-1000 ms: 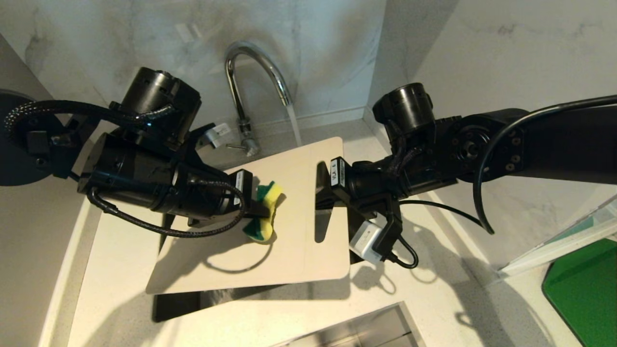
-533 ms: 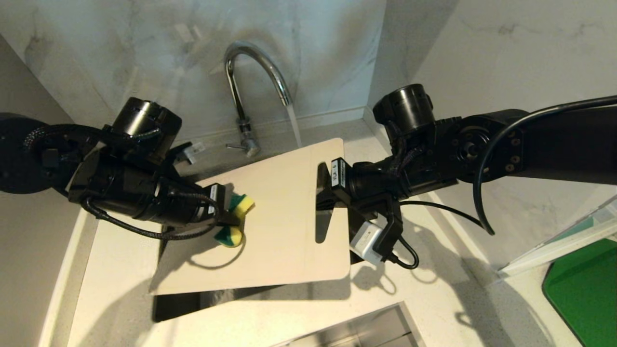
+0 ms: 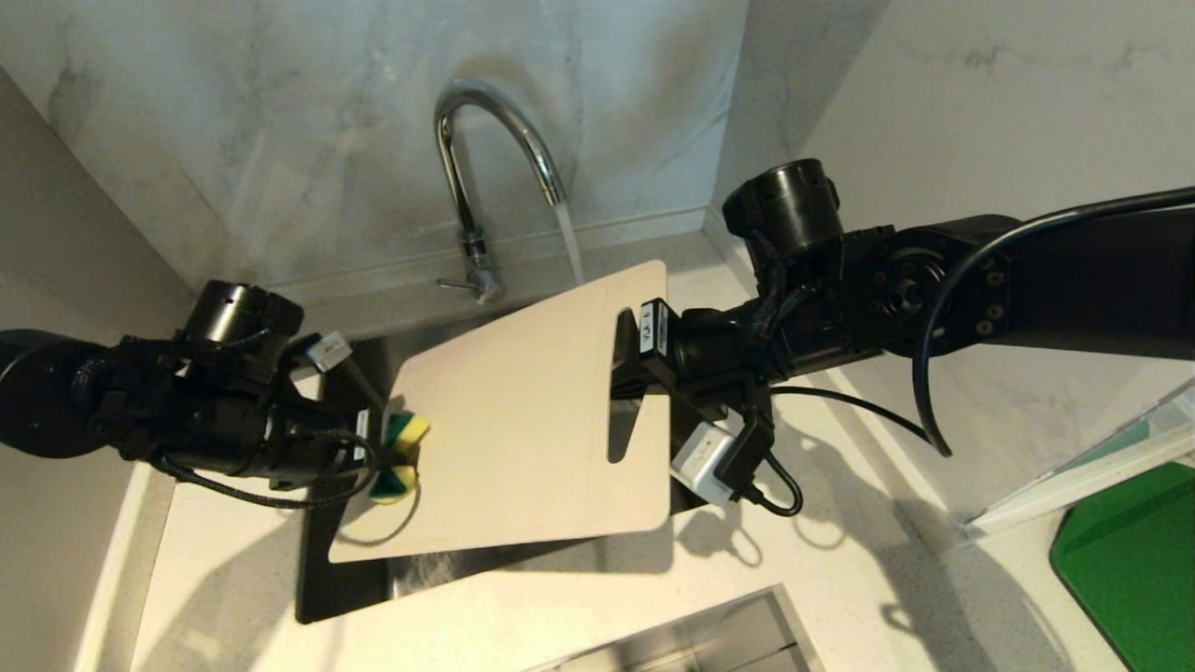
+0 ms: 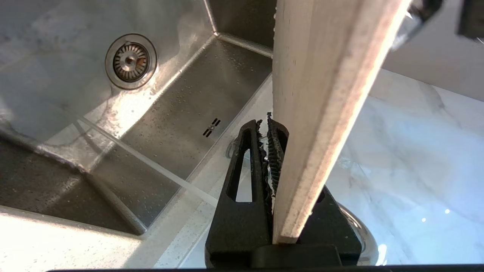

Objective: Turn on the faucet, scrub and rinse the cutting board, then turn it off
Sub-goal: Scrub the cutting board underwater

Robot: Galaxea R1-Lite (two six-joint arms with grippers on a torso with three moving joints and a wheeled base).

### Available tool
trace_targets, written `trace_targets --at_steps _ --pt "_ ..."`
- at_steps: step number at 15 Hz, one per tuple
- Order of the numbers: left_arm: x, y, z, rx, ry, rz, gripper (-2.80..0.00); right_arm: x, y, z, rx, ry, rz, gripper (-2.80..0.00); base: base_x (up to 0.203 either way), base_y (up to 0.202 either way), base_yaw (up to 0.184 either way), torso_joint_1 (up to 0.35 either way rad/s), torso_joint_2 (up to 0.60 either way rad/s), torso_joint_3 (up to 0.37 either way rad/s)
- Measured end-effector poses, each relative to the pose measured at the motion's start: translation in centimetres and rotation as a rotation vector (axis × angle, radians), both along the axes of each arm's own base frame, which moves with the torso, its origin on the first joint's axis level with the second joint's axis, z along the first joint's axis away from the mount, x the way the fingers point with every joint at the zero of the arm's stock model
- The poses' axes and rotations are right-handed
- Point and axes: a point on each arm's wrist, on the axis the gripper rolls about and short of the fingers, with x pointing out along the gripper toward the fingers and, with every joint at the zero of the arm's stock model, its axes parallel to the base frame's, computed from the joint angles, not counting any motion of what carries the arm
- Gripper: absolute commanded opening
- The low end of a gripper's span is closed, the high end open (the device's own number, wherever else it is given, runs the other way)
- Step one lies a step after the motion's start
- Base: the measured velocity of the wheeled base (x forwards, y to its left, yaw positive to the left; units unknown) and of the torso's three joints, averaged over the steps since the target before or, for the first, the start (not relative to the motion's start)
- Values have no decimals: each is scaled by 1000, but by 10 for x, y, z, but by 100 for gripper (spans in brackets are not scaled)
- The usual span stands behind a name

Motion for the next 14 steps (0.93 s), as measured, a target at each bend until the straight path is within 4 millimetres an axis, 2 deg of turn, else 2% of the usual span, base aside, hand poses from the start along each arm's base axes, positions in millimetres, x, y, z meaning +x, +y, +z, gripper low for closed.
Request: trace_targets --at_steps 5,8,11,14 --pt "8 58 -18 21 34 78 -280 -1 -1 1 2 -1 1 -280 0 0 0 0 0 0" --pt "10 72 -16 -9 26 68 -280 -2 -1 1 2 -1 0 -280 0 0 0 0 0 0" --pt "5 57 -8 -25 8 32 -280 -2 -1 1 1 -1 -1 -280 0 0 0 0 0 0" --pt "-4 13 14 -101 4 -26 -280 -2 -1 1 -4 -6 -9 -280 0 0 0 0 0 0"
